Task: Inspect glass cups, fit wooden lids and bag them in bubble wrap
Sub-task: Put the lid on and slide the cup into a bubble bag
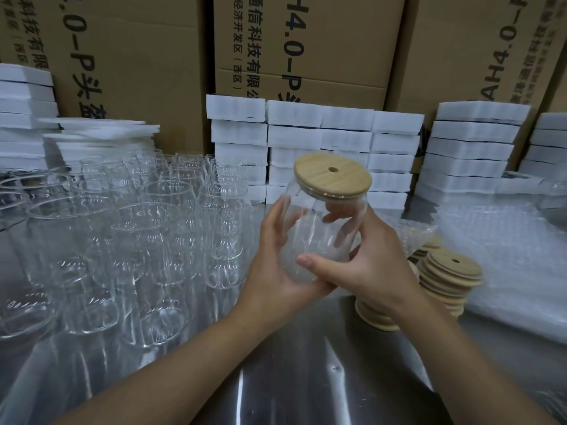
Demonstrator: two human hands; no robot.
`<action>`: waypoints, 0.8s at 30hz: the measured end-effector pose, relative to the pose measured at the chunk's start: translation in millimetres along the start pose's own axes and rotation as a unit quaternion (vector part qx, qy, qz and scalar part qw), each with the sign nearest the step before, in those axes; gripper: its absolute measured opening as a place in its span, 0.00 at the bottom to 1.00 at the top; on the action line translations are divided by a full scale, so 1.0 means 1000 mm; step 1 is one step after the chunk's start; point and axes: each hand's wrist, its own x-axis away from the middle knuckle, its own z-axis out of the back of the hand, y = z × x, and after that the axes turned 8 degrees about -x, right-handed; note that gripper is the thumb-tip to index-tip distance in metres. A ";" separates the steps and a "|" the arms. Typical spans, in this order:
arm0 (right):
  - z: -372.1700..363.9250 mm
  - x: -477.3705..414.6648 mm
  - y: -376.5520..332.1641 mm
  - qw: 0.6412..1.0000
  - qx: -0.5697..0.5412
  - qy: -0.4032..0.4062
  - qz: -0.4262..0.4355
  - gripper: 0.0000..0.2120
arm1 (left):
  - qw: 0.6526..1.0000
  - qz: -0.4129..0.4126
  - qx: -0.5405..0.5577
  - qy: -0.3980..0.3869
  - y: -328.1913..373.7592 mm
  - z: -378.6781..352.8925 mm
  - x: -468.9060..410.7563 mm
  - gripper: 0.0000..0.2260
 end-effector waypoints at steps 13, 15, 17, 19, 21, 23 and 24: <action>0.001 -0.009 0.007 0.975 -0.155 0.149 -0.057 0.26 | 0.926 0.283 0.250 0.027 0.002 -0.005 -0.015 0.26; 0.001 -0.009 0.007 0.976 -0.147 0.153 -0.056 0.27 | 0.907 0.299 0.296 0.012 0.005 -0.005 -0.016 0.24; 0.001 -0.009 0.008 0.977 -0.134 0.154 -0.054 0.27 | 0.897 0.306 0.318 0.014 0.006 -0.003 -0.016 0.24; 0.001 -0.008 0.009 0.979 -0.120 0.157 -0.052 0.30 | 0.896 0.304 0.322 0.026 0.007 -0.002 -0.017 0.23; 0.000 -0.007 0.010 0.980 -0.104 0.162 -0.048 0.32 | 0.899 0.301 0.315 0.044 0.008 -0.002 -0.016 0.16; 0.000 -0.007 0.011 0.981 -0.092 0.163 -0.043 0.29 | 0.905 0.300 0.293 0.069 0.009 -0.002 -0.015 0.08; 0.000 -0.007 0.011 0.982 -0.084 0.162 -0.040 0.26 | 0.911 0.296 0.275 0.081 0.010 -0.002 -0.015 0.05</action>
